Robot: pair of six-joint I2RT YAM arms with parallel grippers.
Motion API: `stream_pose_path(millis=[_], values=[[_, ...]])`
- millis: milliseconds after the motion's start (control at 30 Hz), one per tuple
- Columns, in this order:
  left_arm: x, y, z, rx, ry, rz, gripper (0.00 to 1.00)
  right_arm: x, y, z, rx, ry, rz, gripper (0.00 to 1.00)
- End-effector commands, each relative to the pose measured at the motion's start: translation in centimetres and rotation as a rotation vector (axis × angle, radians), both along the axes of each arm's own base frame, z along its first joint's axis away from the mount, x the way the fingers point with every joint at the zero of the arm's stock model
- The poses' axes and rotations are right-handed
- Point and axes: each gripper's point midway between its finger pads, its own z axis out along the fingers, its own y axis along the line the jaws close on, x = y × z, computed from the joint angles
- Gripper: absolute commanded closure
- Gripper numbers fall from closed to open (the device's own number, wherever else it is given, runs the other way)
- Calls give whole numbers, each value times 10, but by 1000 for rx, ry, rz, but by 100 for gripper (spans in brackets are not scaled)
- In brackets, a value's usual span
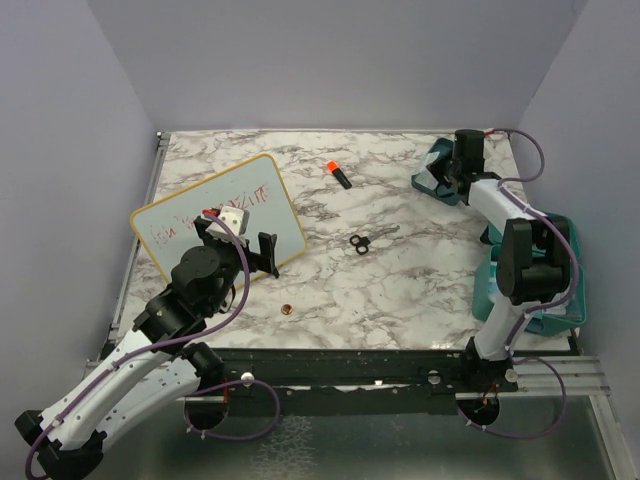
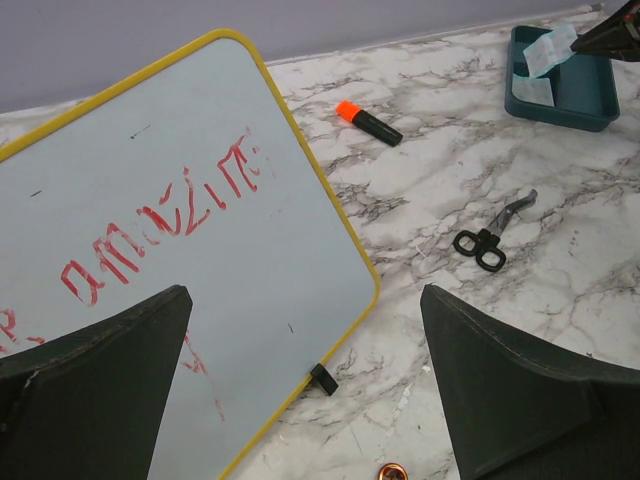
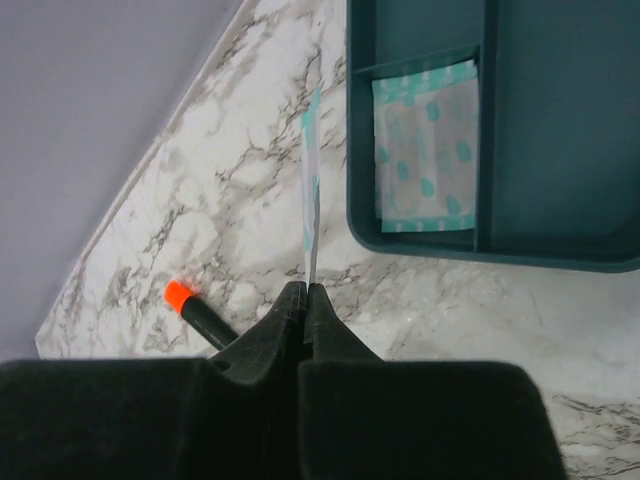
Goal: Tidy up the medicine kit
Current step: Place the medical item at the medicine box compartment.
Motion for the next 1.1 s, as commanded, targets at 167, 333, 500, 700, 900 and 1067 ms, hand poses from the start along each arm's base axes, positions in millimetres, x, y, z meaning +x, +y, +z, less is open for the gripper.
stream_pose_path(millis=[167,333,500,700,900,1067], values=[[0,-2,-2,0,-4,-14,1,20,-43,-2,-35,-32,-132,100],[0,-2,-3,3,-3,-14,1,28,-51,-19,-22,-35,-168,99],[0,-2,-3,3,-3,-13,1,31,-47,-45,27,-9,-157,100],[0,-2,-2,1,-4,-14,1,28,-41,-73,56,40,-144,99],[0,-3,-3,1,-3,-17,1,24,-43,-82,50,70,-155,96],[0,-3,-2,-1,-5,-17,1,18,-50,-86,34,100,-199,95]])
